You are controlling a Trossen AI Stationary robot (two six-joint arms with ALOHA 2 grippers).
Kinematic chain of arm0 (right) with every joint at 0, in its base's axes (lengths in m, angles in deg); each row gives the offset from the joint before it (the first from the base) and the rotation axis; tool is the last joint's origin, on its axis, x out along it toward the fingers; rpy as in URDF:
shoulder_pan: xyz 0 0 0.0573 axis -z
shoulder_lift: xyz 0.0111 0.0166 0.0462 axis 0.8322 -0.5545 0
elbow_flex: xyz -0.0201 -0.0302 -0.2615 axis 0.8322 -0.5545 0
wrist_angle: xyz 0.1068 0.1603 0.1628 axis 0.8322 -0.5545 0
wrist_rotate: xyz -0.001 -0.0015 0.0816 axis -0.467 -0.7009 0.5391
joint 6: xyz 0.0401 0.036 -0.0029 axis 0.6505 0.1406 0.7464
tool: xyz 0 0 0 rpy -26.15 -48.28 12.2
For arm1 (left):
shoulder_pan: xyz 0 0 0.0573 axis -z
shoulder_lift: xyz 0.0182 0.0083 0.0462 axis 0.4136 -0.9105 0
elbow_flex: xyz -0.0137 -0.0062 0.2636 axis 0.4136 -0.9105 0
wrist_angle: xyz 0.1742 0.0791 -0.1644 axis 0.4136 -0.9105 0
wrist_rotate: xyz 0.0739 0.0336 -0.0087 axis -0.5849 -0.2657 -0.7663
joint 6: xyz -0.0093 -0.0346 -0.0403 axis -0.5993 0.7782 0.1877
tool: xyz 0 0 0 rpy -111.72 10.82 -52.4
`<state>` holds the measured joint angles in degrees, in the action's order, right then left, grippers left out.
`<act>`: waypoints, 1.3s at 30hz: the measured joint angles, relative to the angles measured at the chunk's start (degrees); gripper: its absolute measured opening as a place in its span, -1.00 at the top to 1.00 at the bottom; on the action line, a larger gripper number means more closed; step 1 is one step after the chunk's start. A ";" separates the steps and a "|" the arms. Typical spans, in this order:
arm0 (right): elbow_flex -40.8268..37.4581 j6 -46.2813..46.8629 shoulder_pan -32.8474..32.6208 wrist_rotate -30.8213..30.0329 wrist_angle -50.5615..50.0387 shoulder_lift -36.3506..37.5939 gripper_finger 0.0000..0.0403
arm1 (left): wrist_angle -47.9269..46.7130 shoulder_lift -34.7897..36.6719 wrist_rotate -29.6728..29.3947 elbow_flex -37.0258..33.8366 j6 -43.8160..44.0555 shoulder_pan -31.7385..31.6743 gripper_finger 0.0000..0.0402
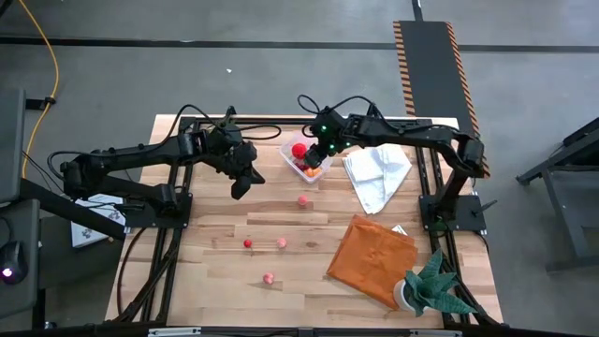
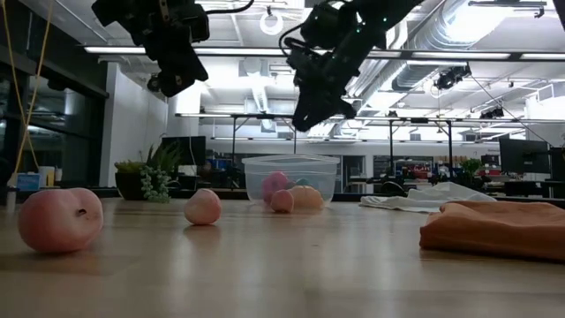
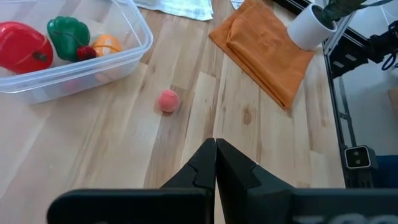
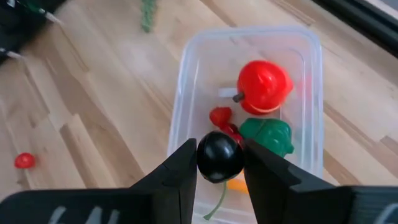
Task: Pick and placing Produce into tupperware
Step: Put the black cherry into the transparent bin
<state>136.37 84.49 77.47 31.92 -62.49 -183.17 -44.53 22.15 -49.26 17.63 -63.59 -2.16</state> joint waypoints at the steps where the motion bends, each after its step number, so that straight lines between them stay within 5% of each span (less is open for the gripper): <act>1: 0.00 -0.02 0.00 -0.03 0.00 -0.54 0.49 | 0.01 0.00 -0.28 0.00 -0.02 0.00 1.00; 39: -0.02 0.00 0.26 0.55 4.55 -8.88 0.49 | -0.03 0.00 -1.62 0.00 0.04 0.00 1.00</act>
<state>136.34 84.50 77.74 32.47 -57.94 -192.05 -44.55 22.15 -50.88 17.63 -63.54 -2.16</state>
